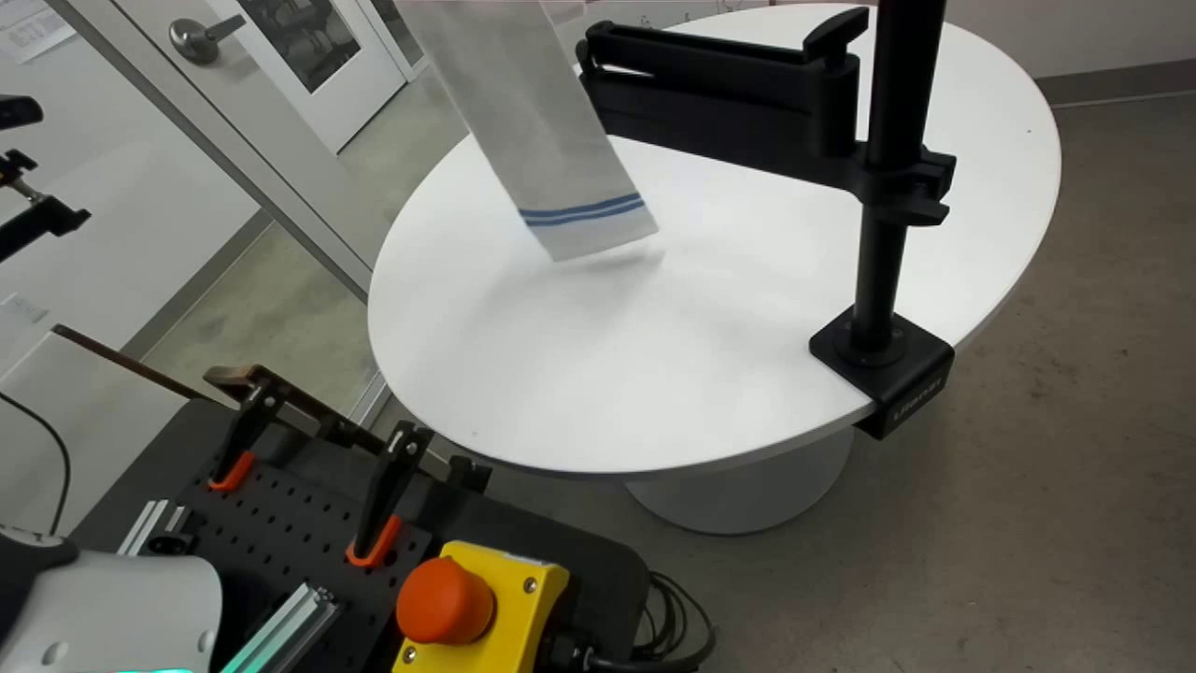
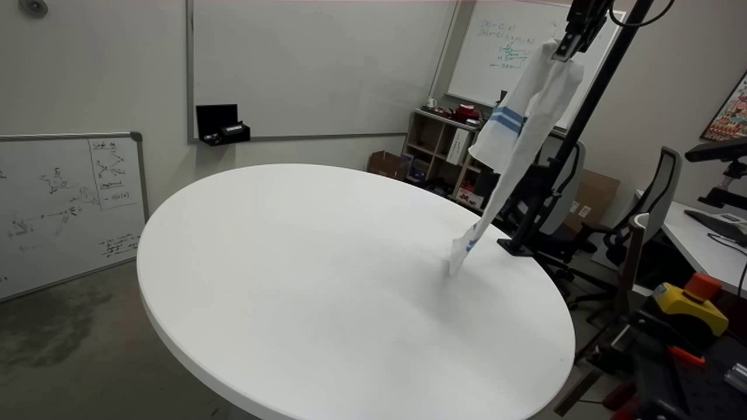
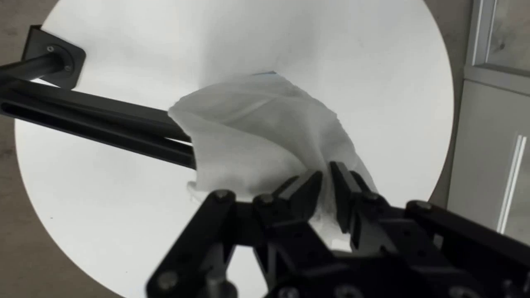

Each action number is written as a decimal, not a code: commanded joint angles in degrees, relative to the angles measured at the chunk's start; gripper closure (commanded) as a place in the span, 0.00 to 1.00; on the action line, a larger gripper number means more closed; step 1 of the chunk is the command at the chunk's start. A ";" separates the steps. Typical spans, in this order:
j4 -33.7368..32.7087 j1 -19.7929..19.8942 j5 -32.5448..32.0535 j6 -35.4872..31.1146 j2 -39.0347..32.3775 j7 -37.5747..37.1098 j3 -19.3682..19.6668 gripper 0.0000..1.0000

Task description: Take the tea towel off the stand and place it on the table

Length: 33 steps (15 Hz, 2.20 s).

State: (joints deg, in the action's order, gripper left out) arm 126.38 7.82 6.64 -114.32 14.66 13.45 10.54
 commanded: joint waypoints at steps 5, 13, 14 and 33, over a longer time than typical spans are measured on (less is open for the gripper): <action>4.48 -3.47 0.07 5.02 4.34 4.49 -1.15 0.97; 8.51 -4.23 -4.68 4.89 -3.52 3.98 -3.30 0.97; 8.92 -4.19 -5.65 4.45 -4.57 3.67 -3.58 0.97; 14.44 -5.49 -19.41 -11.87 -15.20 -1.86 -8.20 0.48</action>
State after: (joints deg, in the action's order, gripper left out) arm 140.20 2.73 -10.97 -123.78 -0.23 14.10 2.74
